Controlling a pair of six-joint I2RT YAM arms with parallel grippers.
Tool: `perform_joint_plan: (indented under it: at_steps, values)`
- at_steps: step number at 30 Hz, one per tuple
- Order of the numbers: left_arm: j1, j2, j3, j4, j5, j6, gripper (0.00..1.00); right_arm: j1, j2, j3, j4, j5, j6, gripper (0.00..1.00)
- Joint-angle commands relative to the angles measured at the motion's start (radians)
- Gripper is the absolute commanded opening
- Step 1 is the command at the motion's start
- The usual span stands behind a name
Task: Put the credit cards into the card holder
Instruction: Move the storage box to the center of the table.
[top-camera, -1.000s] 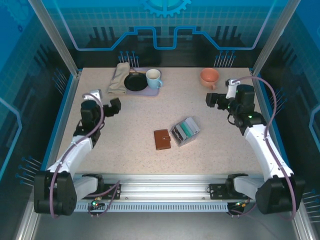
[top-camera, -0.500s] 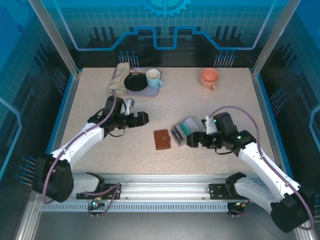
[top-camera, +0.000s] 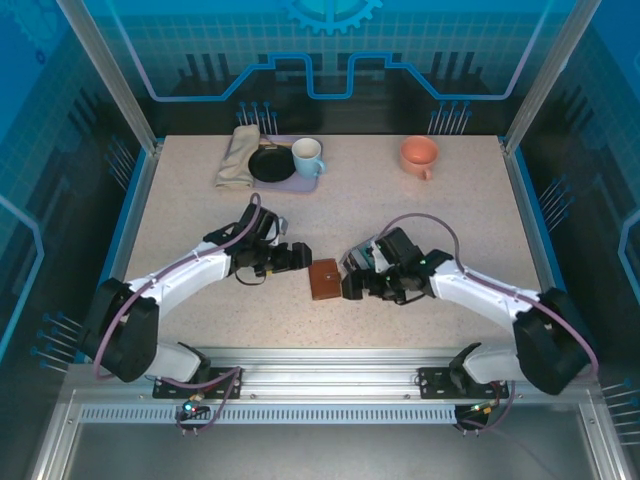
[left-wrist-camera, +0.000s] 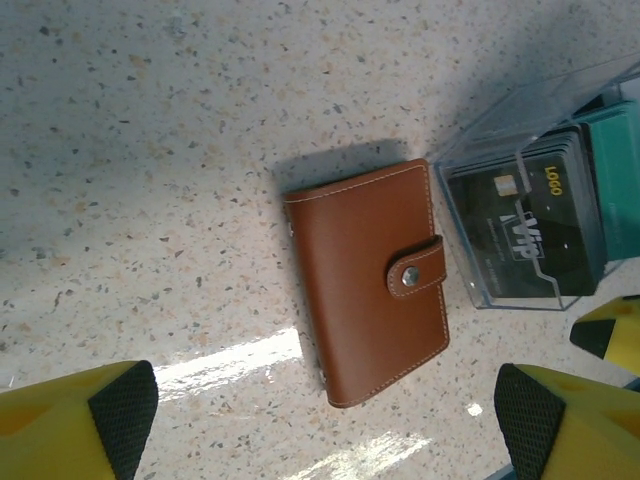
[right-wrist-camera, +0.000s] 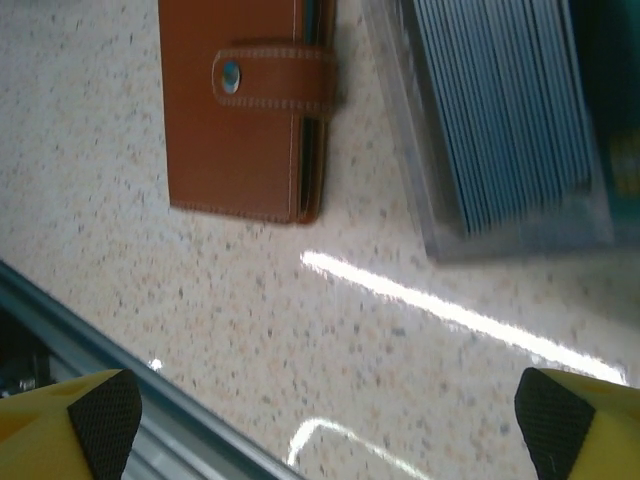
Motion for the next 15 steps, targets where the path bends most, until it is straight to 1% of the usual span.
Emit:
perform_joint_plan:
  at_steps: [1,3,9,15]
  values:
    - [-0.009,0.021,0.032,-0.030,-0.019,-0.040,0.91,-0.012,0.071,0.088,0.060,0.034,-0.023,0.99]
    - [-0.011,0.026,0.029,-0.030,-0.020,-0.046,0.90,-0.027,0.120,0.119,0.063,0.057,-0.025,1.00]
    - [-0.016,0.021,0.014,-0.029,-0.020,-0.064,0.89,-0.085,0.252,0.251,0.080,0.056,-0.055,0.99]
    - [-0.032,0.023,0.009,-0.023,-0.015,-0.076,0.88,-0.134,0.370,0.393,0.014,0.096,-0.115,0.99]
